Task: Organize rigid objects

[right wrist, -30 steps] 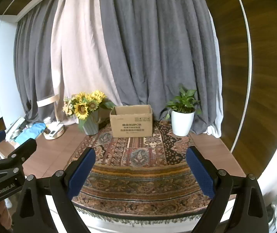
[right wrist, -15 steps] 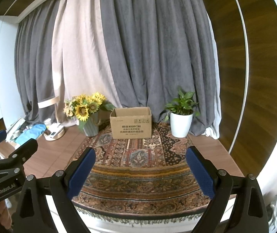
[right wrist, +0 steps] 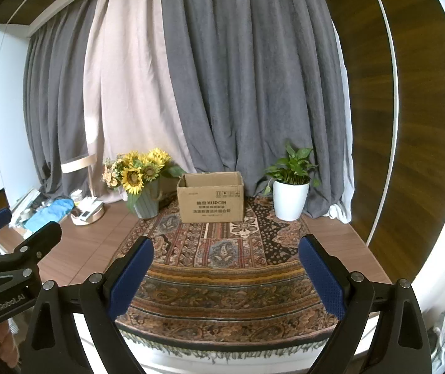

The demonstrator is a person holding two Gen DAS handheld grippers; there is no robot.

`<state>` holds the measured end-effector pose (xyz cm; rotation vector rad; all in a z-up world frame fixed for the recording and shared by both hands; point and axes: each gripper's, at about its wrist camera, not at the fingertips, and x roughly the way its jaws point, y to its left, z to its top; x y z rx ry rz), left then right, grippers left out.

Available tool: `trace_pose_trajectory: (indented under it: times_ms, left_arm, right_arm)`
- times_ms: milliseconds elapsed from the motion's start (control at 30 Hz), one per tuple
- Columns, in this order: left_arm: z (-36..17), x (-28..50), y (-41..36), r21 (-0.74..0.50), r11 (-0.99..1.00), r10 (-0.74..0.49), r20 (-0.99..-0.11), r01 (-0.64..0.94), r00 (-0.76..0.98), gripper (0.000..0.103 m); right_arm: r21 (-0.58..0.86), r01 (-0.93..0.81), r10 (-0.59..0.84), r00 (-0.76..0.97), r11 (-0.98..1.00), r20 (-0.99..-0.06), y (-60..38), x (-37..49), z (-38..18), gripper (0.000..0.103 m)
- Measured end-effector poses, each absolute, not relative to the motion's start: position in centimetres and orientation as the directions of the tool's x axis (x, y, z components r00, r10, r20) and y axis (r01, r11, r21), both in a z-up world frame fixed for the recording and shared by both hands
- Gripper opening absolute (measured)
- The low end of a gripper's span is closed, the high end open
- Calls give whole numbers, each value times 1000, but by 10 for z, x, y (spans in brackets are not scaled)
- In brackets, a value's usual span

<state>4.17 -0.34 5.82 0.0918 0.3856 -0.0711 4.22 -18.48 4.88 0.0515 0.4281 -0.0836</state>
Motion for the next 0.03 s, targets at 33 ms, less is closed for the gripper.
trace_pose_trajectory:
  times_ms: [33]
  left_arm:
    - [58,42,-3,77,993,-53,-380,88,924,103]
  right_arm:
    - [32,92,-70,907,995,-416,-185,42,49,95]
